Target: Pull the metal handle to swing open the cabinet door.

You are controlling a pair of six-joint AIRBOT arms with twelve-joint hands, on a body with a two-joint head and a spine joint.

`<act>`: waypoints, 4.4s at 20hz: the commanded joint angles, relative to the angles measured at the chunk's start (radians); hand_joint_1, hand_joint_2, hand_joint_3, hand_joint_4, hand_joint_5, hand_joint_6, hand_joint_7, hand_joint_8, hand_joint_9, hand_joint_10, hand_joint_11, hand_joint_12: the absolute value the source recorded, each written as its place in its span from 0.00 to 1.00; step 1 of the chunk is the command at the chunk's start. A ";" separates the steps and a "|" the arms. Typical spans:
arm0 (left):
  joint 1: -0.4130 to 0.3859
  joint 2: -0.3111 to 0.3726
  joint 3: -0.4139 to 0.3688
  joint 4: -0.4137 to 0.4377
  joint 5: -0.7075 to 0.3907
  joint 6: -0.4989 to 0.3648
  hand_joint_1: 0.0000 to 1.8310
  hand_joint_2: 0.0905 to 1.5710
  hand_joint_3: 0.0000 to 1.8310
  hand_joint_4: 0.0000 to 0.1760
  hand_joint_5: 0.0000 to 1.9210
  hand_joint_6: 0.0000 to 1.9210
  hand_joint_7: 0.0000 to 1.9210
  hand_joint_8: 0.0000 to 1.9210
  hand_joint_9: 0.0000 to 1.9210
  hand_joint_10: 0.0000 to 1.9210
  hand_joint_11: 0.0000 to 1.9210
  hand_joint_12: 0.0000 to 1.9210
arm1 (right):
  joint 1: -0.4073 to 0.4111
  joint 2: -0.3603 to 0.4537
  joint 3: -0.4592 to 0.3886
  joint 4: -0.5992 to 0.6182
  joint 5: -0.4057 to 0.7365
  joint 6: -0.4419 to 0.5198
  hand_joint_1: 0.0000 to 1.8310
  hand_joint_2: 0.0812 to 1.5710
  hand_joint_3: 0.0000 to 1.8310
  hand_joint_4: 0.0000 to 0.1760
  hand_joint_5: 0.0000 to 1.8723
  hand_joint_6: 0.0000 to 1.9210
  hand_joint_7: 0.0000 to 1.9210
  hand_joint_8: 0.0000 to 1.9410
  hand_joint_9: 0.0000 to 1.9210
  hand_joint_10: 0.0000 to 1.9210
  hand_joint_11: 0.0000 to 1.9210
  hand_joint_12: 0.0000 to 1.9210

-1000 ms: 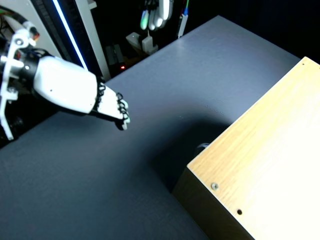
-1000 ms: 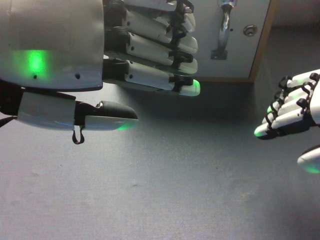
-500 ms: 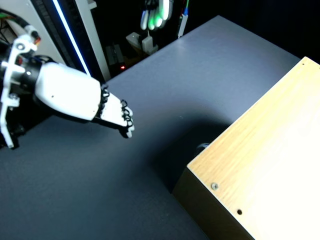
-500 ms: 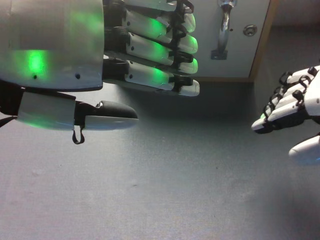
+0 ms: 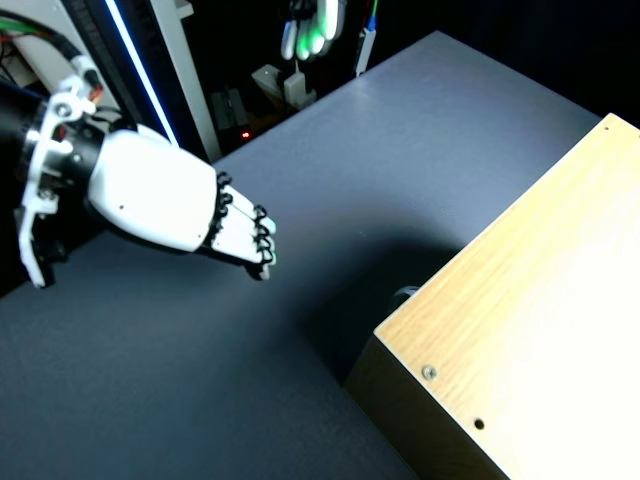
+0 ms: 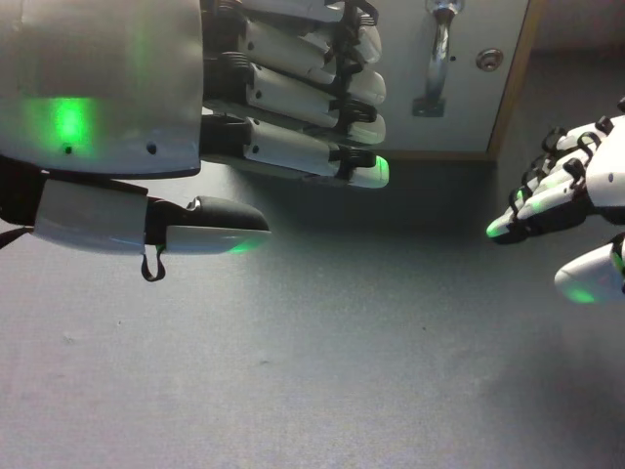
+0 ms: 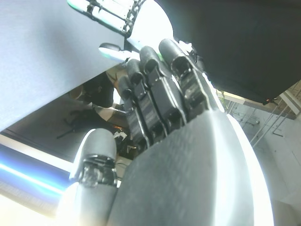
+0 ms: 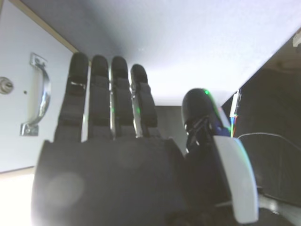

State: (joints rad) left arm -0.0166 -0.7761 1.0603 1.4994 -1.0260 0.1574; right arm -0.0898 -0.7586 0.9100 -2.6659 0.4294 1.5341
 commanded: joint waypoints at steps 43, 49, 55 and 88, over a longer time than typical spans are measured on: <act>-0.010 0.008 0.001 -0.101 -0.025 0.009 0.00 1.00 0.09 0.00 0.28 0.00 0.30 0.00 0.28 0.00 0.08 0.40 | -0.051 -0.142 0.106 1.879 -0.816 -1.425 0.00 1.00 0.05 0.00 0.14 0.00 0.15 0.00 0.13 0.00 0.00 0.36; -0.010 0.008 0.001 -0.101 -0.025 0.009 0.00 1.00 0.09 0.00 0.23 0.00 0.25 0.00 0.25 0.00 0.06 0.41 | -0.033 -0.130 0.124 2.034 -0.816 -1.425 0.00 1.00 0.05 0.00 0.11 0.00 0.12 0.00 0.11 0.00 0.00 0.33; -0.010 0.008 0.001 -0.101 -0.025 0.009 0.00 1.00 0.09 0.00 0.22 0.00 0.23 0.00 0.22 0.00 0.04 0.43 | -0.025 -0.130 0.145 2.057 -0.795 -1.212 0.00 1.00 0.06 0.00 0.07 0.00 0.08 0.00 0.08 0.00 0.00 0.26; -0.010 0.008 0.001 -0.101 -0.025 0.009 0.00 1.00 0.09 0.00 0.26 0.00 0.27 0.00 0.26 0.00 0.08 0.39 | -0.111 -0.254 0.306 2.237 -0.457 -0.909 0.00 1.00 0.06 0.00 0.13 0.00 0.14 0.00 0.13 0.00 0.00 0.40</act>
State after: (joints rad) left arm -0.0166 -0.7761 1.0603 1.4994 -1.0256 0.1570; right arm -0.2108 -1.0161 1.2201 -0.4240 -0.1207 0.6052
